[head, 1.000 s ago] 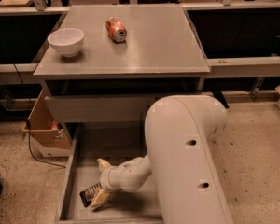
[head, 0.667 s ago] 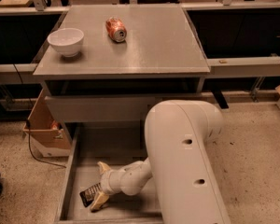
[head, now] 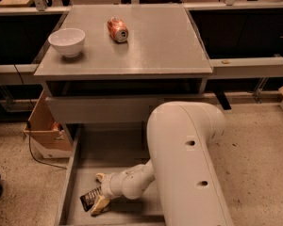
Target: Pick rxbar chocolate from middle drawer and place on counter
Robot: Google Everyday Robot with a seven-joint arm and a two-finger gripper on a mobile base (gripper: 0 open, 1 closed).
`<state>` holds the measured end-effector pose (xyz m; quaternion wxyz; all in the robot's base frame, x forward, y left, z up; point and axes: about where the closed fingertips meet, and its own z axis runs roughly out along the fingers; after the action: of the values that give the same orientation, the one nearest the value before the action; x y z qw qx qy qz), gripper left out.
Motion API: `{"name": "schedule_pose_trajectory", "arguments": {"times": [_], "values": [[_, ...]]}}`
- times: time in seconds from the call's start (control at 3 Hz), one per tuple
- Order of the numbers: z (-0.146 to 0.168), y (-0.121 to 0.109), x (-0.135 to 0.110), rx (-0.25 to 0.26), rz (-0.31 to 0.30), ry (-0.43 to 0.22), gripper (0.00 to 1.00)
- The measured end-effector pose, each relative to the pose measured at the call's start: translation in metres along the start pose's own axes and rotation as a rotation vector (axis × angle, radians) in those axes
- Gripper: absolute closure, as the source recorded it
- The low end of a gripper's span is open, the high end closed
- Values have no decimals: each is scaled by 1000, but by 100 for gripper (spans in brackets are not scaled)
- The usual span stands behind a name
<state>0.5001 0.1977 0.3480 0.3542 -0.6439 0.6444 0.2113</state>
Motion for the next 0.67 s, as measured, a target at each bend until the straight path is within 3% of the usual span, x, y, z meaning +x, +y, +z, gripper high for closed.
{"name": "schedule_pose_trajectory", "arguments": {"times": [0.67], "values": [[-8,1,-6,0,0,0,85]]}}
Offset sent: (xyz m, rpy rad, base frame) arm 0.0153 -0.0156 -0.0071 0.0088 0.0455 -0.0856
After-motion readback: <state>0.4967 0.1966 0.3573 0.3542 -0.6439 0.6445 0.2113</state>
